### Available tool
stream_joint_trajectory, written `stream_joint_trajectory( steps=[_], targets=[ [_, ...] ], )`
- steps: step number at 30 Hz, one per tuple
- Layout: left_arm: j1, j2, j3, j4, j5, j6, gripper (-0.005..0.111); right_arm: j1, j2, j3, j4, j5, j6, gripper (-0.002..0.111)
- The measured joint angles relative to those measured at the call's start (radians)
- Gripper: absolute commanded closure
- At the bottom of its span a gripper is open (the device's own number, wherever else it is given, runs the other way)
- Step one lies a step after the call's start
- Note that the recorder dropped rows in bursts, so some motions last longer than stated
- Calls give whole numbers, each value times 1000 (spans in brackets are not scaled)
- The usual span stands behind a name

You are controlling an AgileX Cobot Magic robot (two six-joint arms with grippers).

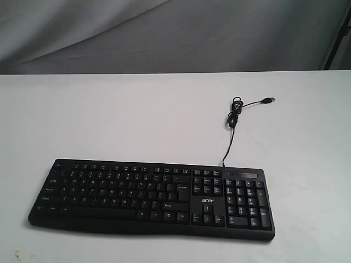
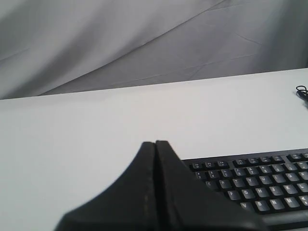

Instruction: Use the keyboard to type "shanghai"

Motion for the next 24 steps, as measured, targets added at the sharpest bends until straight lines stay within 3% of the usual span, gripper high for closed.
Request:
stream_joint_trajectory(
  steps=[15,24],
  targets=[
    [0,0,0,0,0,0,107,0,0,0,2,0,0,108],
    [0,0,0,0,0,0,107,0,29,-68,163,12,0,108]
  ],
)
